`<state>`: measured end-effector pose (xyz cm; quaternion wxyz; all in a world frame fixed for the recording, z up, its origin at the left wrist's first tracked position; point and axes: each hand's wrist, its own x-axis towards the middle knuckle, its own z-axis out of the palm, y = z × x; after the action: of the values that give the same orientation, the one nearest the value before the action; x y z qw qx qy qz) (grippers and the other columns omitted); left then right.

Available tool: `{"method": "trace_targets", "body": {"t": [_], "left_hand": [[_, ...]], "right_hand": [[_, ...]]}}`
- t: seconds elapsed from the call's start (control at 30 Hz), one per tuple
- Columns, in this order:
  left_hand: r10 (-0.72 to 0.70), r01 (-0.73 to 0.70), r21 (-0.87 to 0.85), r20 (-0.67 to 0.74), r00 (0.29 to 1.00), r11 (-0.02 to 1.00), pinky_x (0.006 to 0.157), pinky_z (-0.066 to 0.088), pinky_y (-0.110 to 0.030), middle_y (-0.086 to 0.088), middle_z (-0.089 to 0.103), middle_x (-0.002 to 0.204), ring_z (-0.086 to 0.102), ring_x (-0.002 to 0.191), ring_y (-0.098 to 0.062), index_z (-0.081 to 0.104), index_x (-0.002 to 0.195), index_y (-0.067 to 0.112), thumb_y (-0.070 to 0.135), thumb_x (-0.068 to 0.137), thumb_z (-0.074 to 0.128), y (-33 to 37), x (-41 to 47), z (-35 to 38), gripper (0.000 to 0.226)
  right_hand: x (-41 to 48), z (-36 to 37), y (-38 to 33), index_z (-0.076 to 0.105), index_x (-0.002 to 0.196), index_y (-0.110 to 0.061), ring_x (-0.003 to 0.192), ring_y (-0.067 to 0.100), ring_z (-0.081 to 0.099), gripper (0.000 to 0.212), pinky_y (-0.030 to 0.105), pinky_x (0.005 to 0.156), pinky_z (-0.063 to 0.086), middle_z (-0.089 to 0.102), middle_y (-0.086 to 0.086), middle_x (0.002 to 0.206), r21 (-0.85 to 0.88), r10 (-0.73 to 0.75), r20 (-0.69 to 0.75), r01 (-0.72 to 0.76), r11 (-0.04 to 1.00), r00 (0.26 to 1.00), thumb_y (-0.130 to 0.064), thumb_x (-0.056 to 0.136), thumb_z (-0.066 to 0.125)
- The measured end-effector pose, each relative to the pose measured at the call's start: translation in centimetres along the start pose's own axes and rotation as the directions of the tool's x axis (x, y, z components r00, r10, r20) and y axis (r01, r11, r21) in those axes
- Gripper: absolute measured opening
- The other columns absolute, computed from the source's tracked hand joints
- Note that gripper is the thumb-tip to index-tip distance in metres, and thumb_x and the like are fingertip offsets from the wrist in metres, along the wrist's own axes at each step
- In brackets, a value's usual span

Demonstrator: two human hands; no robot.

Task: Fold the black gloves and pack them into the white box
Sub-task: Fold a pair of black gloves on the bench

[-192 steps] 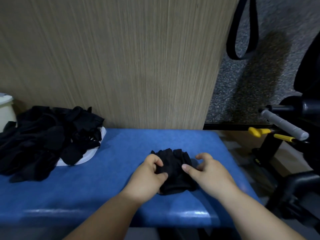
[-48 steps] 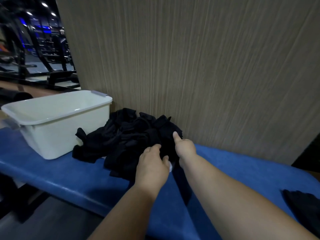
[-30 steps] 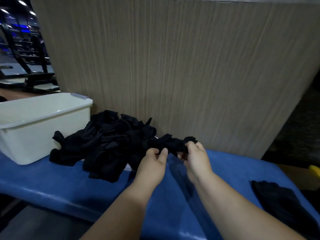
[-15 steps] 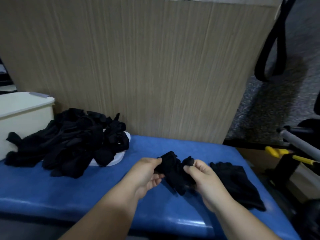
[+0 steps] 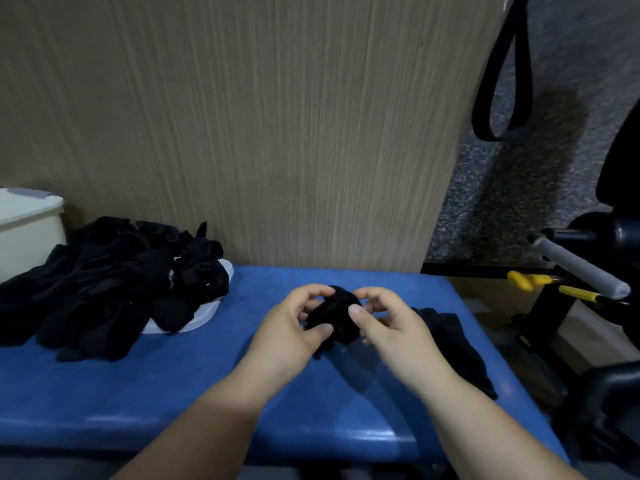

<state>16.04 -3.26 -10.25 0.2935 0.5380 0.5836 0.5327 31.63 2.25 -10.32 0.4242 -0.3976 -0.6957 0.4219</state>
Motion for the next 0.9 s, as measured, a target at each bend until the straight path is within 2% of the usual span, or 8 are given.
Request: {"method": "trace_targets", "body": {"t": [0.07,0.17,0.3,0.4,0.57,0.67,0.77,0.9], "left_hand": [[0.035,-0.035,0.004,0.001,0.999,0.999,0.079,0.050,-0.016,0.004,0.066,0.101,0.065,0.085,-0.002,0.062,0.102,0.038,-0.012,0.080,0.062,0.0,0.1,0.2,0.054],[0.071,-0.071,-0.019,0.033,0.997,0.997,0.081,0.051,-0.016,0.010,0.065,0.109,0.068,0.091,-0.002,0.062,0.104,0.038,-0.014,0.081,0.059,0.1,0.0,0.2,0.057],[0.064,-0.053,-0.110,0.095,0.993,0.993,0.085,0.049,-0.015,0.003,0.064,0.115,0.061,0.105,0.001,0.060,0.110,0.026,-0.021,0.081,0.048,0.0,-0.2,0.4,0.057],[-0.033,0.049,-0.151,0.107,0.994,0.987,0.086,0.048,-0.016,0.004,0.066,0.113,0.061,0.109,-0.005,0.059,0.109,0.024,-0.019,0.084,0.042,-0.4,0.1,0.4,0.053],[-0.098,0.102,-0.084,0.060,0.993,0.991,0.073,0.046,-0.009,0.000,0.063,0.100,0.061,0.086,-0.004,0.061,0.100,0.023,-0.010,0.086,0.055,-0.9,0.4,0.6,0.036],[-0.092,0.092,0.007,0.083,0.992,0.996,0.076,0.047,-0.013,0.002,0.065,0.090,0.059,0.080,-0.006,0.067,0.097,0.021,0.002,0.081,0.069,-1.2,0.3,0.5,0.025],[-0.137,0.157,-0.104,0.179,0.974,0.982,0.076,0.046,-0.023,-0.001,0.069,0.093,0.059,0.080,-0.009,0.066,0.101,0.022,0.011,0.079,0.070,-1.2,0.2,0.5,0.025],[-0.119,0.160,-0.170,0.230,0.966,0.972,0.076,0.043,-0.023,-0.002,0.069,0.096,0.060,0.080,-0.006,0.063,0.105,0.023,0.010,0.086,0.067,-1.2,0.2,0.5,0.023]], "right_hand": [[0.2,-0.6,0.1,0.062,0.085,-0.034,0.067,0.014,0.054,0.012,0.040,0.070,0.050,0.059,-0.013,0.076,0.050,0.006,0.021,-0.007,0.999,1.000,-0.025,0.084,0.069],[0.4,-1.7,0.4,0.058,0.082,-0.025,0.060,0.015,0.044,0.014,0.027,0.058,0.038,0.050,-0.009,0.057,0.029,0.019,0.096,-0.022,0.999,0.995,-0.019,0.085,0.070],[0.7,-2.0,1.3,0.057,0.085,-0.019,0.069,0.011,0.049,0.021,0.020,0.065,0.043,0.053,0.000,0.075,0.050,0.014,0.138,-0.021,0.999,0.990,-0.004,0.081,0.071],[0.8,-2.2,1.9,0.062,0.092,-0.026,0.071,0.013,0.053,0.026,0.029,0.073,0.048,0.056,0.001,0.077,-0.011,0.011,0.152,-0.010,1.000,0.988,-0.003,0.082,0.070],[0.8,-2.1,2.6,0.064,0.081,-0.028,0.071,0.017,0.059,0.024,0.047,0.079,0.053,0.065,0.004,0.077,-0.106,0.040,0.113,-0.028,0.994,0.993,-0.005,0.079,0.072],[0.7,-2.1,2.6,0.062,0.075,-0.025,0.066,0.019,0.062,0.024,0.049,0.075,0.056,0.065,0.002,0.072,-0.082,0.071,0.064,-0.066,0.994,0.995,-0.003,0.078,0.073],[0.7,-2.1,2.7,0.061,0.073,-0.025,0.070,0.028,0.066,0.025,0.049,0.074,0.056,0.066,0.003,0.071,-0.087,0.074,0.028,-0.071,0.994,0.997,-0.004,0.076,0.074],[0.6,-1.8,2.7,0.060,0.074,-0.026,0.075,0.028,0.065,0.024,0.046,0.074,0.056,0.067,0.003,0.073,-0.153,0.036,0.019,-0.032,0.988,0.999,-0.007,0.075,0.075]]}}
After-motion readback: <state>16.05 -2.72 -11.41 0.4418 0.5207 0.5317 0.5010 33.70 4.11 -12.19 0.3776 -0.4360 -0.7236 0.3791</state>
